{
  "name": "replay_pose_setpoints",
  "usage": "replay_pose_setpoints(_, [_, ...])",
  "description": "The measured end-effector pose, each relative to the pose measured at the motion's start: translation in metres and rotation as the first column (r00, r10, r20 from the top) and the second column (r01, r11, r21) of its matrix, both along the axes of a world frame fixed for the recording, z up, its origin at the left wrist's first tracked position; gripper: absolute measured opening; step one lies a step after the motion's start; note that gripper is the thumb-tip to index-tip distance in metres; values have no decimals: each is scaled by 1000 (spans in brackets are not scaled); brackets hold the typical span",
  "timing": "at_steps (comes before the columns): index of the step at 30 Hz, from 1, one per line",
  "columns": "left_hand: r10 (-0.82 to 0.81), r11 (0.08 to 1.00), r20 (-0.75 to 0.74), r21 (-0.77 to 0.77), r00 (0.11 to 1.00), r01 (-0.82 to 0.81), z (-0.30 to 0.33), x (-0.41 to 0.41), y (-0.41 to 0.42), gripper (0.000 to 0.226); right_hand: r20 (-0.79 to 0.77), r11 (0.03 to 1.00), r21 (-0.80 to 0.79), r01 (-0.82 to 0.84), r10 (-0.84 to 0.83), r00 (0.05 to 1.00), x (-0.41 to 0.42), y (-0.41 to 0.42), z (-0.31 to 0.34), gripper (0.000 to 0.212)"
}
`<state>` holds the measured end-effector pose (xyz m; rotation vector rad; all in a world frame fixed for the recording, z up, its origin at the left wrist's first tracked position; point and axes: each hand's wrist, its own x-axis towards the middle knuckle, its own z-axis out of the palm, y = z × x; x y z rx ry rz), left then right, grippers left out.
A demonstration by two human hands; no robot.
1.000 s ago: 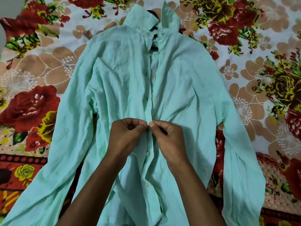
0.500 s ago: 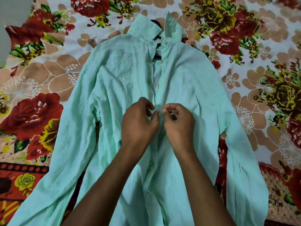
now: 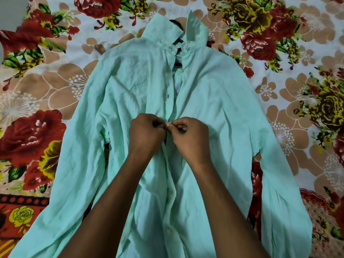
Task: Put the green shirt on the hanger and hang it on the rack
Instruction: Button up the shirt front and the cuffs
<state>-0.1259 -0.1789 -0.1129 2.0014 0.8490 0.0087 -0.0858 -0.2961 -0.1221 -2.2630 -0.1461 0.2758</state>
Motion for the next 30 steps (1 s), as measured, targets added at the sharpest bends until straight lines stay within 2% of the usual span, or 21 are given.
replay_pose_setpoints(2, [46,997,-11,-55,999,-46,0,0,2,10,19,999,-54,-3,4,1000,0,3,-2,21])
replay_pose_setpoints(5, [138,967,-36,-210,990,-143,-1,-1,3,12,65,992,-129,1,8,998,-2,6,-6,8])
replay_pose_setpoints(8, [199,921,-71,-328,977,-211,-2,1,4,13,88,992,-117,37,-27,996,-5,8,-9,6])
replay_pose_setpoints(11, [220,900,-97,-363,971,-240,-2,3,5,11,86,995,-89,45,-37,996,-6,8,-9,6])
replay_pose_setpoints(13, [225,893,-100,-376,969,-247,-2,3,5,11,95,993,-114,-3,14,995,-7,8,-7,1])
replay_pose_setpoints(16, [234,889,-93,-383,968,-252,-2,2,5,12,109,978,-195,-71,93,990,-8,8,-5,17])
replay_pose_setpoints(19, [242,894,-85,-368,967,-256,-1,2,4,12,146,974,-219,-51,84,986,-7,11,-6,13])
replay_pose_setpoints(21, [250,890,-79,-375,965,-261,-2,2,4,12,149,983,-184,-9,37,988,-8,13,-8,6])
replay_pose_setpoints(25, [272,883,-40,-386,961,-266,-2,0,1,12,72,993,39,114,-117,991,-7,10,-6,5])
replay_pose_setpoints(30, [289,864,3,-431,957,-259,-3,-7,-5,9,-95,980,132,151,-140,986,-5,10,3,7])
